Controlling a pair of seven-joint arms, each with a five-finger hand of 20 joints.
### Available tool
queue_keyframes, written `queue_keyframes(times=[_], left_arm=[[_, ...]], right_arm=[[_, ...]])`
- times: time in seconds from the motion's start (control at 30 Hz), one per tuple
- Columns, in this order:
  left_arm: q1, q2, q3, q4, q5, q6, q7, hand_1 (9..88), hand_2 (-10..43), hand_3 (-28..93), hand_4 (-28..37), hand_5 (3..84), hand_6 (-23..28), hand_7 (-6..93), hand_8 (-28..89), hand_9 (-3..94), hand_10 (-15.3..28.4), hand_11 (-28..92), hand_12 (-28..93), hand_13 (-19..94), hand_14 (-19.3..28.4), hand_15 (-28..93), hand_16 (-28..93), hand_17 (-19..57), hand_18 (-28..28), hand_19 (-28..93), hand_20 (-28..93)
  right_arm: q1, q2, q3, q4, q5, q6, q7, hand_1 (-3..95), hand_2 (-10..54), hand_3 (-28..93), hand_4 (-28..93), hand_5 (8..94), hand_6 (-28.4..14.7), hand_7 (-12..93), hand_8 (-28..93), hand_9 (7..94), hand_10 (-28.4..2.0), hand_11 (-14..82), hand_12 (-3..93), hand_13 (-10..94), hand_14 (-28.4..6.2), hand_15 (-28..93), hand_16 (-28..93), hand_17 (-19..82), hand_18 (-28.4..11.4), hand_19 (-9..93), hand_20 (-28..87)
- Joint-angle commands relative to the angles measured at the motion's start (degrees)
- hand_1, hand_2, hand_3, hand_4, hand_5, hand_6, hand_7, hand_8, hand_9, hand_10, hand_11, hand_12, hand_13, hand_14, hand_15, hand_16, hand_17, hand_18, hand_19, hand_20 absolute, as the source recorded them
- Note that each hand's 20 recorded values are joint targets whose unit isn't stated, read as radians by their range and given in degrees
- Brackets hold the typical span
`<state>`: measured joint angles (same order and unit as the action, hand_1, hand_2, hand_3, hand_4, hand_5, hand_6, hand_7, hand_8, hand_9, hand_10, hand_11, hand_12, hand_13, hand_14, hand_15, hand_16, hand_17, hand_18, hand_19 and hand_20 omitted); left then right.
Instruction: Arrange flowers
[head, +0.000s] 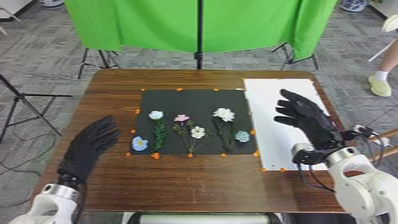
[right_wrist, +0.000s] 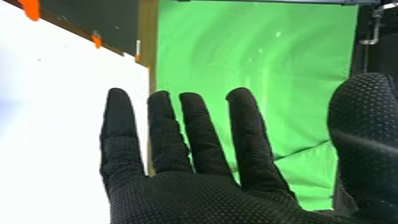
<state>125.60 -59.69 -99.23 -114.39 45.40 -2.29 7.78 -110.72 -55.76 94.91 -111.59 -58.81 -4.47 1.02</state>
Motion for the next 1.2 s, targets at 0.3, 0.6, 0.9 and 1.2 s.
queue_keyframes(times=[0.3, 0.6, 0.9, 1.2], left_arm=[[-4.36, 5.1, -1.59, 0.65, -2.23, -2.22, 0.65, 24.0, 2.2, 69, -28.2, 32.7, 3.9, 18.7, -8, 26.7, 11.5, 21, 18, 21, 14.2, 33, 1, -9.5, 20.5, 48, 8], [-3.06, 4.75, -2.1, 0.59, -2.4, -2.36, 0.23, 24.0, 2.1, 69, -28.1, 32.8, 4.0, 18.5, -8, 26.9, 11.4, 21, 18, 21, 14.3, 33, 1, -9.4, 20.5, 48, 9], [-3.46, 3.84, -1.5, 1.04, -2.1, -2.79, -0.89, 24.1, 2.1, 69, -27.8, 32.7, 3.9, 18.5, -8, 27.0, 11.5, 20, 18, 21, 14.3, 32, 1, -9.4, 20.5, 48, 9], [-3.33, 4.28, -1.4, 1.18, -2.15, -3.18, -1.28, 24.3, 2.3, 69, -27.4, 32.5, 3.9, 18.5, -8, 27.0, 11.5, 20, 18, 21, 14.3, 32, 1, -9.4, 20.6, 48, 9]], right_arm=[[-0.94, -0.66, 0.47, -0.62, -0.26, 1.02, -0.69, 16.0, -3.6, 83, -27, 29.5, -2.4, 15, -10, 31.1, -12.2, 6.3, 22.8, 26, -10.9, 4, 36, 1, -20.9, 42, 21], [-2.64, -1.12, 1.79, -1.32, 0.15, 0.09, -0.7, 15.9, -3.5, 82, -27, 29.8, -2.9, 15, -10, 31.4, -12.9, 6.8, 22.9, 26, -10.9, 5, 36, 1, -20.9, 42, 21], [-3.66, -2.04, 3.18, -2.26, 0.12, -1.02, -0.07, 16.0, -3.3, 82, -27, 30.2, -3.1, 16, -10, 32.1, -13.3, 7.7, 22.7, 26, -10.9, 5, 36, 2, -20.9, 43, 21], [-4.64, -2.79, 3.56, -2.76, 0.74, -0.6, 0.81, 16.0, -3.1, 82, -27, 30.5, -3.2, 16, -10, 32.8, -13.6, 8.3, 22.2, 26, -11.1, 7, 35, 2, -20.9, 43, 21]])
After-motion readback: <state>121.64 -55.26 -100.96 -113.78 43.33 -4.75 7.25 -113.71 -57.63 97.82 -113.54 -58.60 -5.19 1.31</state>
